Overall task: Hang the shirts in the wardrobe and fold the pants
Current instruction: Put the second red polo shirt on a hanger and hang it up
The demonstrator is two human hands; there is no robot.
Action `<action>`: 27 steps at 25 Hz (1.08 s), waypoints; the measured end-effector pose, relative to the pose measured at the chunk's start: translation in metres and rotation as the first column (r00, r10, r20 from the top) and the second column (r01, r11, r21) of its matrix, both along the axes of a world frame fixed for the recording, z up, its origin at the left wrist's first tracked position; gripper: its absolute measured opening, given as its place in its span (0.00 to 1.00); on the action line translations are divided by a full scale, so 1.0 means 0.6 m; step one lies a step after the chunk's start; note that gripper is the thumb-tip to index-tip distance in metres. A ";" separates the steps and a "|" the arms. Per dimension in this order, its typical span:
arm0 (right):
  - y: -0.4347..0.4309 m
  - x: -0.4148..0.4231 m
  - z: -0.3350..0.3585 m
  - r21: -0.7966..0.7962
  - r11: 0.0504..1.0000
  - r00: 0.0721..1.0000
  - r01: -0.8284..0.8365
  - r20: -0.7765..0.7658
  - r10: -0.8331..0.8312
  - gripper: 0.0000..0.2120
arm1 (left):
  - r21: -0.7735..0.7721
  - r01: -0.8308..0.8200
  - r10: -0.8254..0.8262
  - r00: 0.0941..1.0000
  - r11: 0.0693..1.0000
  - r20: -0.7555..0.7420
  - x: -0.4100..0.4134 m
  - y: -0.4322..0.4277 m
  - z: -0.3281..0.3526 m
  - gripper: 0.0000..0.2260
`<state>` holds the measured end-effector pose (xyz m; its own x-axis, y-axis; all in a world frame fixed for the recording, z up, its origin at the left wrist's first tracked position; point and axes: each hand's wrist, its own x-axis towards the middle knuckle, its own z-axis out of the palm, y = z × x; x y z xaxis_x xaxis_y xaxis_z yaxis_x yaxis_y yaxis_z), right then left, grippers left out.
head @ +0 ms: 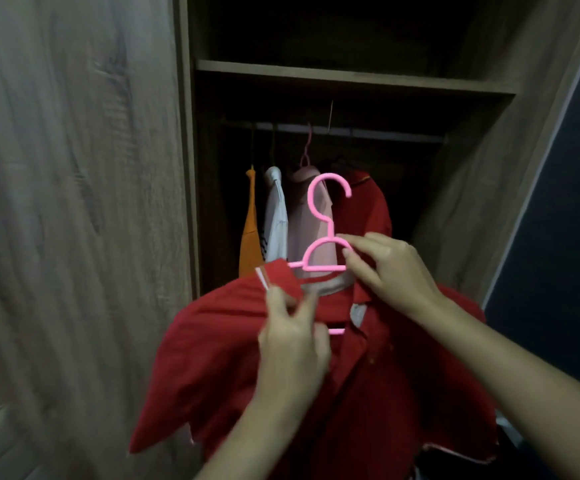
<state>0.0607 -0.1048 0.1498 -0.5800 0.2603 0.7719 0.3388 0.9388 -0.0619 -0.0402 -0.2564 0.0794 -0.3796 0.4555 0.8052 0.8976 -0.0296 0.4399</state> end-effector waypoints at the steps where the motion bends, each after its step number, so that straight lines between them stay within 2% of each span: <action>1: 0.006 0.009 0.004 -0.002 1.000 1.000 0.005 -0.015 -0.005 0.17 | -0.043 0.075 -0.079 0.992 0.996 -0.101 0.013 -0.001 -0.022 0.18; 3: 0.023 0.033 0.008 -0.045 0.999 0.997 -0.019 -0.075 0.015 0.15 | -0.099 0.151 -0.169 0.962 0.984 -0.215 -0.003 -0.014 -0.036 0.18; 4: 0.030 0.043 0.009 -0.060 0.997 0.994 -0.044 -0.106 0.038 0.14 | -0.051 0.139 -0.148 0.959 0.989 -0.242 -0.022 -0.021 -0.027 0.18; 6: 0.030 0.051 0.009 -0.056 0.995 0.986 -0.086 -0.146 0.077 0.13 | 0.089 0.026 -0.002 0.967 0.996 -0.255 -0.068 -0.026 0.016 0.19; 7: 0.026 0.053 0.010 -0.052 0.993 0.984 -0.106 -0.151 0.097 0.13 | 0.076 -0.067 0.086 0.952 0.995 -0.293 -0.094 -0.025 0.039 0.21; 8: 0.022 0.054 0.008 -0.050 0.991 0.981 -0.127 -0.152 0.118 0.12 | -0.021 -0.130 0.114 0.925 0.991 -0.362 -0.121 -0.023 0.057 0.23; 9: 0.019 0.055 0.004 -0.051 0.988 0.980 -0.146 -0.148 0.137 0.11 | -0.154 -0.136 0.061 0.908 0.979 -0.415 -0.146 -0.020 0.068 0.26; 10: 0.017 0.056 0.001 -0.055 0.986 0.979 -0.157 -0.142 0.148 0.11 | -0.283 -0.063 -0.056 0.918 0.957 -0.394 -0.164 -0.018 0.074 0.28; 11: 0.016 0.059 0.000 -0.069 0.986 0.980 -0.154 -0.135 0.144 0.11 | -0.363 0.067 -0.184 0.936 0.929 -0.300 -0.177 -0.019 0.072 0.29; 12: 0.018 0.063 0.001 -0.088 0.987 0.986 -0.133 -0.117 0.122 0.12 | -0.373 0.197 -0.280 0.942 0.907 -0.183 -0.184 -0.021 0.069 0.28; 13: 0.020 0.067 0.003 -0.107 0.990 0.993 -0.094 -0.087 0.085 0.14 | -0.317 0.273 -0.321 0.940 0.908 -0.110 -0.192 -0.023 0.066 0.27; 15: 0.028 0.081 0.009 -0.157 0.987 0.999 -0.013 -0.036 0.007 0.17 | -0.199 0.296 -0.312 0.948 0.934 -0.055 -0.207 -0.029 0.071 0.21; 18: 0.044 0.109 0.009 -0.294 0.955 0.999 0.039 0.021 -0.034 0.23 | -0.141 0.314 -0.316 0.949 0.939 0.011 -0.228 -0.043 0.087 0.14; 20: 0.049 0.118 0.007 -0.346 0.938 0.998 0.032 0.064 -0.011 0.22 | -0.119 0.368 -0.362 0.930 0.922 0.068 -0.234 -0.048 0.093 0.10; 24: 0.039 0.105 0.016 -0.314 0.948 0.996 -0.054 0.056 0.075 0.13 | -0.131 0.431 -0.425 0.903 0.893 0.068 -0.220 -0.048 0.100 0.10; 27: 0.027 0.098 0.034 -0.311 0.950 0.994 -0.036 -0.105 0.003 0.11 | -0.152 0.314 -0.330 0.939 0.937 -0.092 -0.232 -0.062 0.134 0.10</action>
<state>0.1193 -0.0886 0.1699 -0.5097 0.4868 0.7094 0.2971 0.8734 -0.3858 -0.1793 -0.2936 0.1600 -0.1034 0.6440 0.7580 0.8939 -0.2740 0.3547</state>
